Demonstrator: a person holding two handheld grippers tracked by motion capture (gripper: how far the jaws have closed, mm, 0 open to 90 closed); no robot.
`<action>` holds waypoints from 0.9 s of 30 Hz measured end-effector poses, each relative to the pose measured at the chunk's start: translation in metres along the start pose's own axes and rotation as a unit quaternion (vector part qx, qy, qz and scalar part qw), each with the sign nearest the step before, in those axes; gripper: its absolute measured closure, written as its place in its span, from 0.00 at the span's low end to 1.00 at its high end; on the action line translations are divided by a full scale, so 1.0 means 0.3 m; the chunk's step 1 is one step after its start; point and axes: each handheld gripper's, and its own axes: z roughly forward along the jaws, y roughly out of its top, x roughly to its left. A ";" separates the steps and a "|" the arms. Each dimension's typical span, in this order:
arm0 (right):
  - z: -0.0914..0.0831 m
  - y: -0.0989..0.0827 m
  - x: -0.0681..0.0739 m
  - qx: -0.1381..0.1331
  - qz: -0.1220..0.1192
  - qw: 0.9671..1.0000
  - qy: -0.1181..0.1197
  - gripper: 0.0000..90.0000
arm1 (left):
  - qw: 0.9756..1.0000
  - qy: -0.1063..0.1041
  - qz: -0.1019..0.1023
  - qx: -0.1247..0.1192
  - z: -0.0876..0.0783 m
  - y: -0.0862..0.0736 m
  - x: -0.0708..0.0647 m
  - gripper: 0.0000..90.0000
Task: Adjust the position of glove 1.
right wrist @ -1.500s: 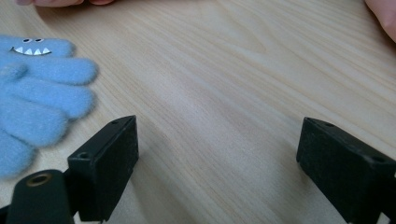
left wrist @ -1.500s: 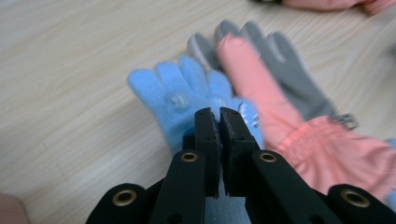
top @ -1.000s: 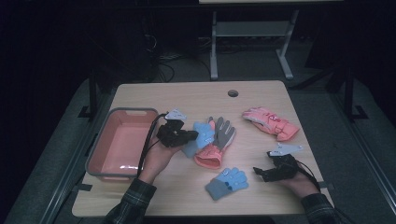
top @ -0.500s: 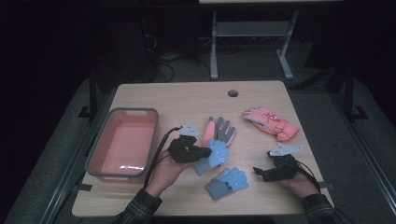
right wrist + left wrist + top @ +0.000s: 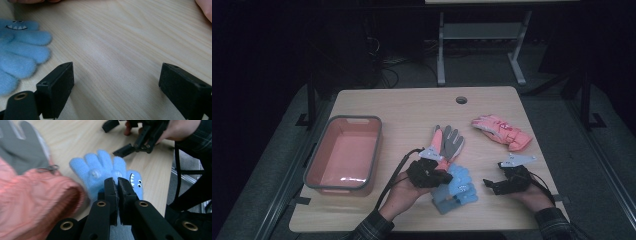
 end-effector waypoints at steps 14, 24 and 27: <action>0.000 0.000 0.000 0.000 0.000 1.000 0.000 0.13 | 0.999 -0.013 0.006 0.038 0.098 -0.037 -0.041 0.95; 0.000 0.000 0.000 0.000 0.000 1.000 0.000 0.13 | 0.999 0.012 -0.014 0.043 0.062 -0.063 0.013 0.62; 0.000 0.000 0.000 0.000 0.000 1.000 0.000 0.13 | 0.998 0.011 -0.023 0.055 0.070 -0.085 0.021 0.59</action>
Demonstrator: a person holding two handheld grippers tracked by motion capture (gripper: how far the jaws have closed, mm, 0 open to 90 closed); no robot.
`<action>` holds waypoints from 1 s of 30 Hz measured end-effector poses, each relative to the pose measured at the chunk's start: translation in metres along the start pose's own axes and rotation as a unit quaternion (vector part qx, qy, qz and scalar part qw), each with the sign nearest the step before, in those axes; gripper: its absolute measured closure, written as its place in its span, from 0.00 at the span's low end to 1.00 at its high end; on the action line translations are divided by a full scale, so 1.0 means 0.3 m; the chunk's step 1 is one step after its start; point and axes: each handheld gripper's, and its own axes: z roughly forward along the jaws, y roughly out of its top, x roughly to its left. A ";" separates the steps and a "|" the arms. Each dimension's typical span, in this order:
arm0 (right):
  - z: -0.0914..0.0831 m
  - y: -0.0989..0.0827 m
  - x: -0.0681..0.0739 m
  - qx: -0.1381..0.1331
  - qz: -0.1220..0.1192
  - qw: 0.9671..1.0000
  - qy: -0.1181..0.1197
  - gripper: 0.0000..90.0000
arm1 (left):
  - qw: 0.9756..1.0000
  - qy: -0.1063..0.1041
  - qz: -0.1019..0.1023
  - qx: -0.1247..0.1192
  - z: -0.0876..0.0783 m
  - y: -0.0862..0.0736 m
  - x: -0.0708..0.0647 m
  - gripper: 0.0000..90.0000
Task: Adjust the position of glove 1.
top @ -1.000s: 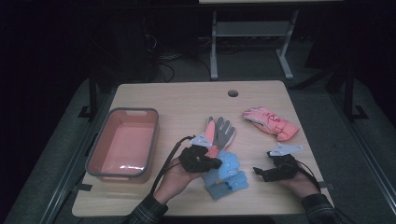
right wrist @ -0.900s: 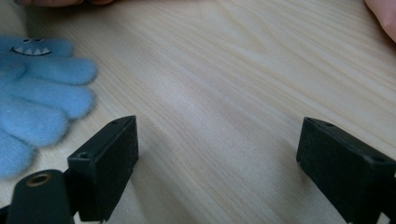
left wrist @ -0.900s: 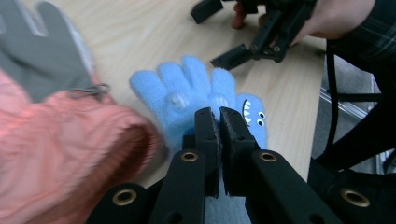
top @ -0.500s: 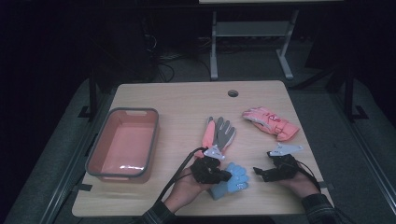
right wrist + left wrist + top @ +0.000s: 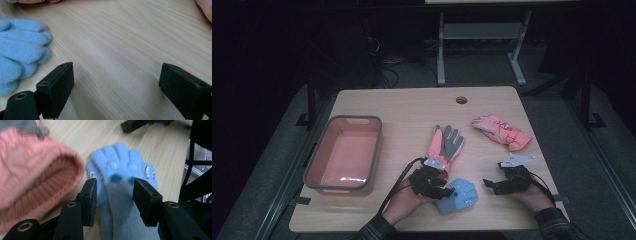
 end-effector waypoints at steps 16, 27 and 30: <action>0.000 0.000 0.000 0.000 0.000 1.000 0.000 0.13 | 0.999 0.000 0.027 -0.028 -0.045 0.018 -0.024 0.95; -0.050 0.031 0.022 0.012 -0.008 0.999 0.036 0.64 | 0.995 0.060 0.060 -0.056 -0.141 0.042 -0.001 0.95; -0.079 0.061 0.063 -0.007 -0.013 0.995 0.094 0.87 | 0.994 0.067 0.062 -0.059 -0.148 0.044 0.004 0.95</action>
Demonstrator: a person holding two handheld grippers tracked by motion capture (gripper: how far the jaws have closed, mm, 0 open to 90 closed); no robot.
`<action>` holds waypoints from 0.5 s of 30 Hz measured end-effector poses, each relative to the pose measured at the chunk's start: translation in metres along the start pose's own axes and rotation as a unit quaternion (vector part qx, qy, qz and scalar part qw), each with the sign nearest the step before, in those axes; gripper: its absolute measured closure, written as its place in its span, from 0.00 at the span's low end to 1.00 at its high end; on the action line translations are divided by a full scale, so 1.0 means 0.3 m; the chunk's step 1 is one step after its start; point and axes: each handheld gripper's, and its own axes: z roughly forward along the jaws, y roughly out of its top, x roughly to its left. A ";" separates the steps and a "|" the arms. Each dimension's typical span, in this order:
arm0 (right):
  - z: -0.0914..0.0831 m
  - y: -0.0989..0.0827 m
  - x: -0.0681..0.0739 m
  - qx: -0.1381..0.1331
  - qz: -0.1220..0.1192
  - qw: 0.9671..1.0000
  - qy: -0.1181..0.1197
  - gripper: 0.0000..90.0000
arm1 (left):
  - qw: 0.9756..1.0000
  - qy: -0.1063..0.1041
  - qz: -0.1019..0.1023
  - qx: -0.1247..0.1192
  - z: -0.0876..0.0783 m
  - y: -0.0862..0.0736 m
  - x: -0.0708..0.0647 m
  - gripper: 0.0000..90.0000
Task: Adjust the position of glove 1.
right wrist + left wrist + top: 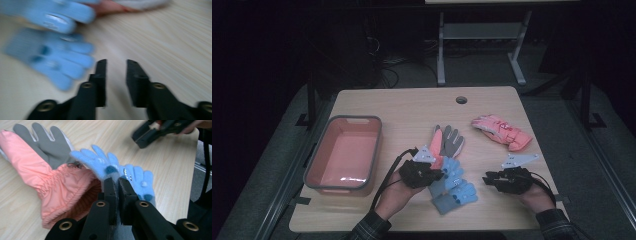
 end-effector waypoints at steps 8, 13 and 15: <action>0.057 0.068 0.123 -0.014 -0.028 0.994 0.100 1.00 | 1.000 0.003 0.010 0.014 0.019 -0.007 -0.011 0.95; 0.132 0.107 0.173 0.003 -0.046 0.992 0.119 1.00 | 1.000 0.002 0.015 0.011 0.023 -0.006 -0.021 0.95; 0.160 0.116 0.180 0.008 -0.050 0.992 0.117 1.00 | 1.000 0.001 0.014 0.008 0.017 -0.004 -0.020 0.95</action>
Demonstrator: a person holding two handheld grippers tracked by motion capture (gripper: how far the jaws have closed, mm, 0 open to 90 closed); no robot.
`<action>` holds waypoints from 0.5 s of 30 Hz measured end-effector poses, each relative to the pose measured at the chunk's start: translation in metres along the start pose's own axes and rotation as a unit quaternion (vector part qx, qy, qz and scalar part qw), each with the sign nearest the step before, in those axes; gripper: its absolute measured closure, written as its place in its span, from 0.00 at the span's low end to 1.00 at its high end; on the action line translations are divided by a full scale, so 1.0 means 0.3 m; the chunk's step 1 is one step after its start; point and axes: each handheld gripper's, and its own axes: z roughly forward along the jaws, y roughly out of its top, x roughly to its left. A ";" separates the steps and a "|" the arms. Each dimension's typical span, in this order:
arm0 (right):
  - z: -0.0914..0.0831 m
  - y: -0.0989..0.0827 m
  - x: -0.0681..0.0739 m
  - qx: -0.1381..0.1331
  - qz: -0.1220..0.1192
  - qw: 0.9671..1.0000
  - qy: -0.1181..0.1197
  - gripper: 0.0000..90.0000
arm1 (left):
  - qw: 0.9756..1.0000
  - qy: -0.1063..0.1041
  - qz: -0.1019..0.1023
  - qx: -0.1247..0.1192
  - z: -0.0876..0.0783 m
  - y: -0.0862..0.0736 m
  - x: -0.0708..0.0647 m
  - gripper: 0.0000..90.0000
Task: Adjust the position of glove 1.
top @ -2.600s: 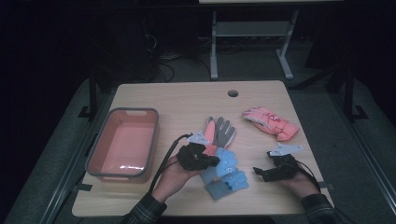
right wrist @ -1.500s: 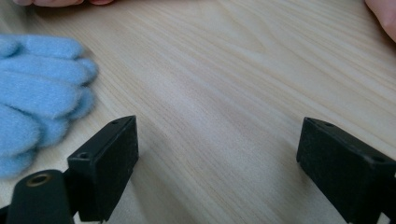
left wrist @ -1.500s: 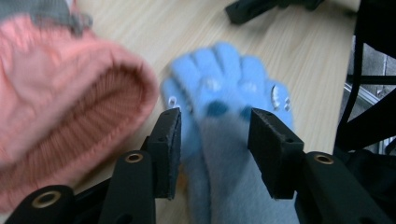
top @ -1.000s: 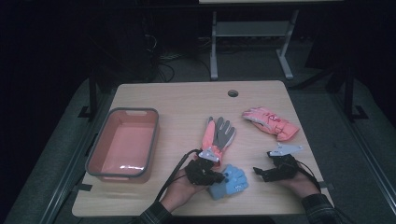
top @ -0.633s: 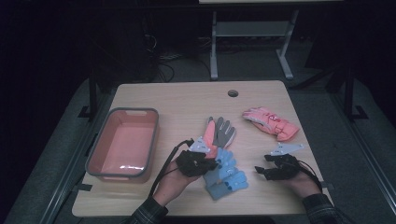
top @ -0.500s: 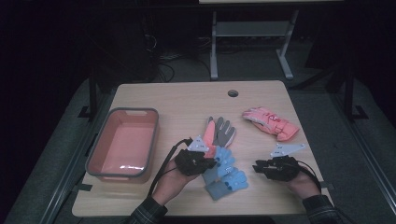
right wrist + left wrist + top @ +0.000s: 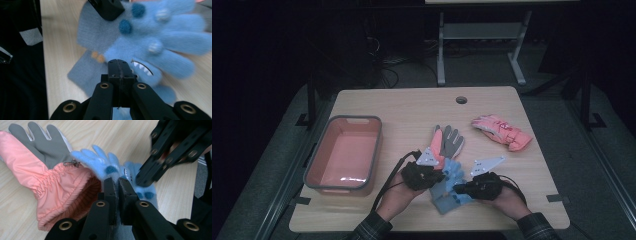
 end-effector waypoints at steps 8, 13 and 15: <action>0.066 0.025 -0.018 0.012 0.004 1.000 -0.015 1.00 | 1.000 -0.011 0.006 -0.001 0.000 0.001 -0.003 0.94; 0.082 0.032 -0.020 0.012 0.002 1.000 -0.026 1.00 | 0.999 -0.030 0.012 0.008 0.034 -0.006 -0.024 0.92; 0.083 0.030 -0.022 0.014 0.004 0.999 -0.029 1.00 | 0.999 -0.035 0.015 0.016 0.049 -0.010 -0.033 0.92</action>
